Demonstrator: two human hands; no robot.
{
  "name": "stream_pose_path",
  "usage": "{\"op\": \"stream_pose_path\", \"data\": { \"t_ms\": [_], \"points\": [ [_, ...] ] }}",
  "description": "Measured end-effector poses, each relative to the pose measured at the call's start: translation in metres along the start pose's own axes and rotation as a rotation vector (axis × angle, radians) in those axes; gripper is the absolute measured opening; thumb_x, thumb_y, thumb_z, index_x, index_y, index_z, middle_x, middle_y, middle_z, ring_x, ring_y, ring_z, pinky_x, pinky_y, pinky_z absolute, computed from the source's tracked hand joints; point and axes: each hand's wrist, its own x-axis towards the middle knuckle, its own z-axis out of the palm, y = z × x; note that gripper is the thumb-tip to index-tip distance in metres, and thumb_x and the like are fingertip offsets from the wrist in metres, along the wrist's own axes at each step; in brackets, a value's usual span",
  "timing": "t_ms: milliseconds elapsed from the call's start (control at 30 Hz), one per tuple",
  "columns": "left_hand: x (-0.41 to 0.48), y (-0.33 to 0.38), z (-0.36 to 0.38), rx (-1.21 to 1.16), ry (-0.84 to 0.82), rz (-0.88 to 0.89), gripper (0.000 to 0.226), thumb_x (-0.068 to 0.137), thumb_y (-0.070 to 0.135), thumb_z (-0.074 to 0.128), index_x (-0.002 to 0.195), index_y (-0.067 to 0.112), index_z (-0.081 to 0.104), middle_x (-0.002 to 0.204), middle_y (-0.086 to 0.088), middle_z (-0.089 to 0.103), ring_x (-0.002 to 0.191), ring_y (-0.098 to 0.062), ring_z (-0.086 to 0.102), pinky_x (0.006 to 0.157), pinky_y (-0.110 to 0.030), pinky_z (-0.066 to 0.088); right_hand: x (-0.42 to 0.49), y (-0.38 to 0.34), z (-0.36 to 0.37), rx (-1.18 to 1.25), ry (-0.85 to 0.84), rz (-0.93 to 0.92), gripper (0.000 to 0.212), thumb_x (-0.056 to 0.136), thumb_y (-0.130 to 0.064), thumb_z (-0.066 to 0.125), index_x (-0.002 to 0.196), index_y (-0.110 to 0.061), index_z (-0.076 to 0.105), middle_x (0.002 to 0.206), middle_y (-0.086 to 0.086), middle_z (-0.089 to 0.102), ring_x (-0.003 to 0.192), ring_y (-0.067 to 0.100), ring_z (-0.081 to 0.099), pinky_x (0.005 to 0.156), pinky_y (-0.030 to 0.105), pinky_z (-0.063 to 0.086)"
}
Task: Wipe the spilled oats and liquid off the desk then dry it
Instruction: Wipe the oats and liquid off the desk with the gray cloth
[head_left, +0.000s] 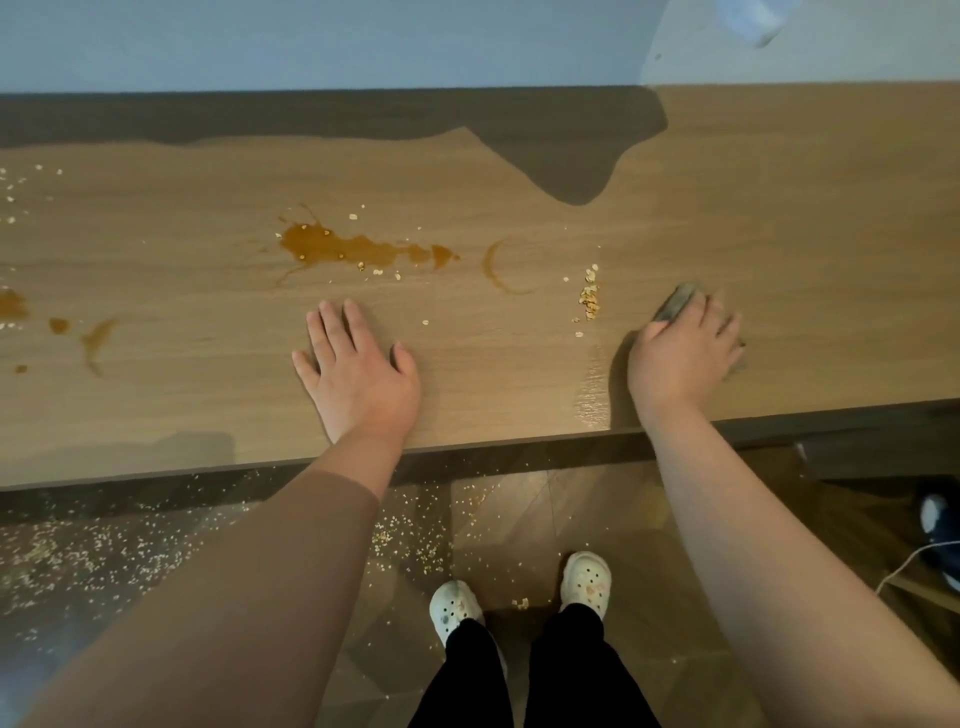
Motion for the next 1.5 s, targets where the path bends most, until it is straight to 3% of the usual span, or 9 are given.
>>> {"op": "stream_pose_path", "data": {
  "t_ms": [200, 467, 767, 967, 1033, 1200, 1267, 1400, 1500],
  "points": [
    [0.0, 0.0, -0.002, -0.003, -0.01, 0.0, 0.071, 0.098, 0.043, 0.027, 0.156, 0.011, 0.002, 0.164, -0.01, -0.002, 0.151, -0.025, -0.006, 0.121, -0.051, 0.002, -0.025, -0.006, 0.006, -0.056, -0.124, -0.454, 0.056, 0.1, -0.026, 0.035, 0.153, -0.011, 0.025, 0.162, 0.009, 0.017, 0.15, 0.031, 0.01, 0.121, 0.048, 0.007],
    [-0.001, 0.001, -0.002, 0.007, -0.008, 0.003, 0.07, 0.099, 0.043, 0.027, 0.156, 0.011, 0.003, 0.164, -0.01, -0.002, 0.151, -0.025, -0.006, 0.121, -0.05, 0.001, 0.07, -0.008, 0.007, 0.002, -0.052, -0.261, 0.054, 0.097, -0.024, 0.036, 0.149, -0.009, 0.035, 0.159, 0.011, 0.028, 0.147, 0.035, 0.018, 0.119, 0.054, 0.015],
    [-0.001, 0.001, -0.001, -0.02, 0.011, -0.014, 0.068, 0.098, 0.044, 0.031, 0.156, 0.015, 0.011, 0.164, -0.008, 0.0, 0.151, -0.023, -0.004, 0.122, -0.048, 0.002, 0.071, -0.013, 0.0, -0.013, -0.322, -1.069, 0.052, 0.098, -0.02, 0.034, 0.15, -0.019, 0.035, 0.16, 0.001, 0.026, 0.149, 0.024, 0.016, 0.12, 0.047, 0.008],
    [-0.001, 0.001, 0.0, -0.02, 0.04, -0.012, 0.067, 0.097, 0.043, 0.033, 0.156, 0.016, 0.015, 0.164, -0.009, 0.004, 0.151, -0.024, -0.001, 0.121, -0.049, 0.003, 0.126, -0.031, 0.013, 0.074, -0.064, -0.296, 0.053, 0.094, -0.015, 0.043, 0.146, -0.01, 0.039, 0.158, 0.012, 0.028, 0.144, 0.038, 0.022, 0.117, 0.054, 0.017],
    [-0.001, 0.001, -0.001, -0.029, 0.049, -0.007, 0.066, 0.097, 0.043, 0.034, 0.156, 0.017, 0.017, 0.164, -0.009, 0.006, 0.151, -0.024, 0.0, 0.121, -0.049, 0.004, 0.112, -0.048, 0.017, 0.085, -0.097, -0.373, 0.053, 0.095, -0.015, 0.042, 0.148, -0.013, 0.037, 0.159, 0.009, 0.027, 0.146, 0.036, 0.019, 0.119, 0.052, 0.014],
    [-0.001, 0.001, 0.0, -0.039, 0.06, -0.007, 0.066, 0.097, 0.044, 0.035, 0.156, 0.018, 0.018, 0.164, -0.009, 0.007, 0.151, -0.023, 0.001, 0.121, -0.049, 0.005, 0.09, -0.013, 0.005, 0.026, -0.282, -1.037, 0.052, 0.097, -0.018, 0.035, 0.149, -0.016, 0.037, 0.157, 0.006, 0.033, 0.146, 0.031, 0.023, 0.12, 0.052, 0.015],
    [-0.001, 0.001, 0.0, -0.045, 0.066, -0.007, 0.066, 0.097, 0.044, 0.035, 0.156, 0.018, 0.018, 0.164, -0.009, 0.008, 0.151, -0.023, 0.001, 0.121, -0.05, 0.005, 0.11, -0.002, 0.004, -0.012, -0.213, -0.921, 0.052, 0.096, -0.02, 0.034, 0.148, -0.018, 0.039, 0.157, 0.006, 0.032, 0.145, 0.032, 0.025, 0.118, 0.056, 0.016],
    [-0.001, 0.002, 0.001, -0.038, 0.078, -0.013, 0.065, 0.097, 0.044, 0.035, 0.156, 0.019, 0.018, 0.163, -0.009, 0.008, 0.151, -0.023, 0.002, 0.121, -0.05, 0.005, 0.13, -0.044, 0.012, 0.123, -0.136, -0.327, 0.054, 0.094, -0.014, 0.041, 0.148, -0.02, 0.038, 0.16, 0.004, 0.025, 0.147, 0.034, 0.017, 0.119, 0.056, 0.01],
    [0.0, 0.002, 0.001, -0.04, 0.079, -0.017, 0.065, 0.098, 0.043, 0.035, 0.156, 0.019, 0.019, 0.164, -0.009, 0.008, 0.151, -0.023, 0.002, 0.121, -0.049, 0.005, 0.105, -0.069, 0.021, 0.111, -0.159, -0.628, 0.055, 0.093, -0.013, 0.044, 0.147, -0.02, 0.039, 0.158, 0.006, 0.03, 0.146, 0.036, 0.021, 0.118, 0.053, 0.016]
  ]
}}
